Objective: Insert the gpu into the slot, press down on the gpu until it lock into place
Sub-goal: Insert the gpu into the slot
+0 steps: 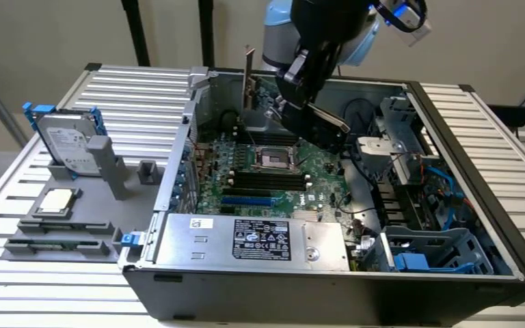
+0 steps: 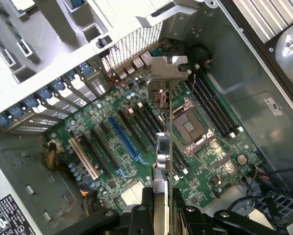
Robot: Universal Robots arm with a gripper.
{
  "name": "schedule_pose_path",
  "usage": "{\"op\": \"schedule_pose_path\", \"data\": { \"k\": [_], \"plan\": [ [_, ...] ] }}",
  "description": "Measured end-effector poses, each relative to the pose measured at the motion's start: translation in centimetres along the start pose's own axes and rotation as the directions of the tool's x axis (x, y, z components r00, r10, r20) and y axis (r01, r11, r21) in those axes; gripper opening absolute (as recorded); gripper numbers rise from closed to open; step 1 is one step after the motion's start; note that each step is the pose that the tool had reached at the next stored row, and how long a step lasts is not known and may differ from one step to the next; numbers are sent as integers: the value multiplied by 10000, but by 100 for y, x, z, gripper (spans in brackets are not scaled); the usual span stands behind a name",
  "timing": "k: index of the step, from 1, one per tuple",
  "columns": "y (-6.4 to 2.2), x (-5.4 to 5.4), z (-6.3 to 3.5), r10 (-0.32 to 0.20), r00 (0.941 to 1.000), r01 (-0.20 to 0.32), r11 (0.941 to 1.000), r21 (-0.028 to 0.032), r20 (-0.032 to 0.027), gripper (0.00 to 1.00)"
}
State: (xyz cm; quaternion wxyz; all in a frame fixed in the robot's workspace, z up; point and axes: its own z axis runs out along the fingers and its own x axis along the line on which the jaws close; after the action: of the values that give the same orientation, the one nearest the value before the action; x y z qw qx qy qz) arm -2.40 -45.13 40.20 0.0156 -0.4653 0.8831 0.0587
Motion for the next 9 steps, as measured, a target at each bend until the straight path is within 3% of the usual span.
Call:
{"op": "schedule_pose_path", "data": {
  "k": [4,9],
  "plan": [
    [-3,2,30,-721,9974,720,9974,-62,-63,26],
    [-7,6,75,-1618,9867,1616,9867,-145,-133,26]
  ]
}}
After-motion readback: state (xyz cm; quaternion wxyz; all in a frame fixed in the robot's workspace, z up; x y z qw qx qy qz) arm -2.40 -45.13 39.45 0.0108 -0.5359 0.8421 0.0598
